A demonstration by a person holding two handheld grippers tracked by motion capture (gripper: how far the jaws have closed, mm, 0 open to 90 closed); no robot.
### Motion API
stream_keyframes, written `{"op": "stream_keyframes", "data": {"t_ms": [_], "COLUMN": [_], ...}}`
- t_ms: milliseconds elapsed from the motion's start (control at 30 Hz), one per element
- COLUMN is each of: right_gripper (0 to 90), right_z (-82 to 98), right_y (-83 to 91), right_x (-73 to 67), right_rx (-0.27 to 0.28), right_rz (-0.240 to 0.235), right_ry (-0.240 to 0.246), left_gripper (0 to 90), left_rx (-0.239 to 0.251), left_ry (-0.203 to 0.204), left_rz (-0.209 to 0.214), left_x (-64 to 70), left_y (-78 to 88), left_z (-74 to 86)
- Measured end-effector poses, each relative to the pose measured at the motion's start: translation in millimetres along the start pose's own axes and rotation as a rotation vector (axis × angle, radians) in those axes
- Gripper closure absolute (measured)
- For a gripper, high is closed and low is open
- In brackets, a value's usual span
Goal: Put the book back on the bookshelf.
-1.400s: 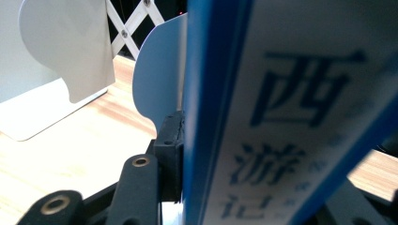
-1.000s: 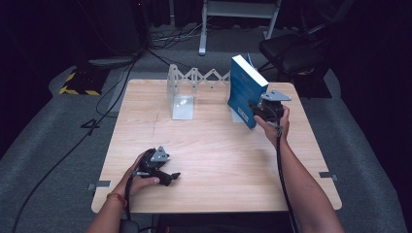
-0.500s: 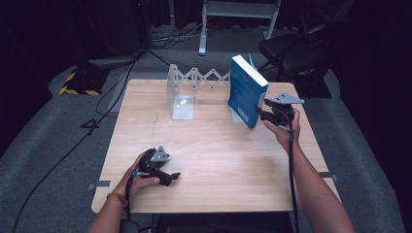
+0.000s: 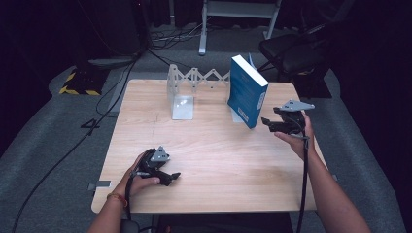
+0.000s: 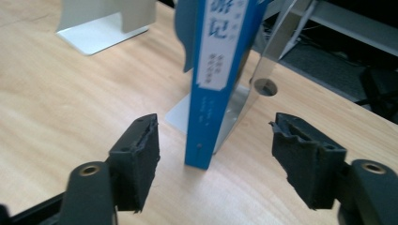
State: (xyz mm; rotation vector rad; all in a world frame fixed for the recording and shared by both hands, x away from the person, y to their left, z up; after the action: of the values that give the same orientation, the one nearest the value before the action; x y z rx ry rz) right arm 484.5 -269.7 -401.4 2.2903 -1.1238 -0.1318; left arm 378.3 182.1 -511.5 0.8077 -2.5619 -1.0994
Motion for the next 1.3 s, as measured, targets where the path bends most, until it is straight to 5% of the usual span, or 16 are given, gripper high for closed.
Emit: {"op": "stream_keyframes", "data": {"t_ms": [300, 733, 1300], "right_gripper": [31.0, 29.2, 27.0], "right_z": [15.9, 51.4, 114.9], "right_y": [21.9, 42.9, 62.1], "right_x": [-12.5, -26.1, -21.8], "right_rx": [-0.033, -0.093, -0.168], "right_rz": [-0.042, -0.035, -0.050], "right_ry": [0.079, 0.153, 0.107], "left_gripper": [14.7, 14.7, 14.7], "left_rx": [0.000, -0.001, 0.001], "left_ry": [0.001, 0.004, 0.004], "left_rz": [-0.001, -0.003, -0.005], "left_x": [0.1, 0.4, 0.4], "left_y": [0.0, 0.1, 0.0], "left_z": [0.0, 0.0, 0.0]}}
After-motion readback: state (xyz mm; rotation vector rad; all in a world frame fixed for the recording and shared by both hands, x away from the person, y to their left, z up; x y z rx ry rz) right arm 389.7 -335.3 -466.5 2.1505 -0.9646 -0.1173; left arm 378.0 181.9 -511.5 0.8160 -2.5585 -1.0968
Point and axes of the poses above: each handheld gripper's, and its own axes: y roughly backward along the jaws, z roughly out of its underside, x roughly to its right, the point moved 1 cm from there along -y, roughly forward along the jaws, and after that the axes turned 1 degree about -z, right-handed, at the moved point
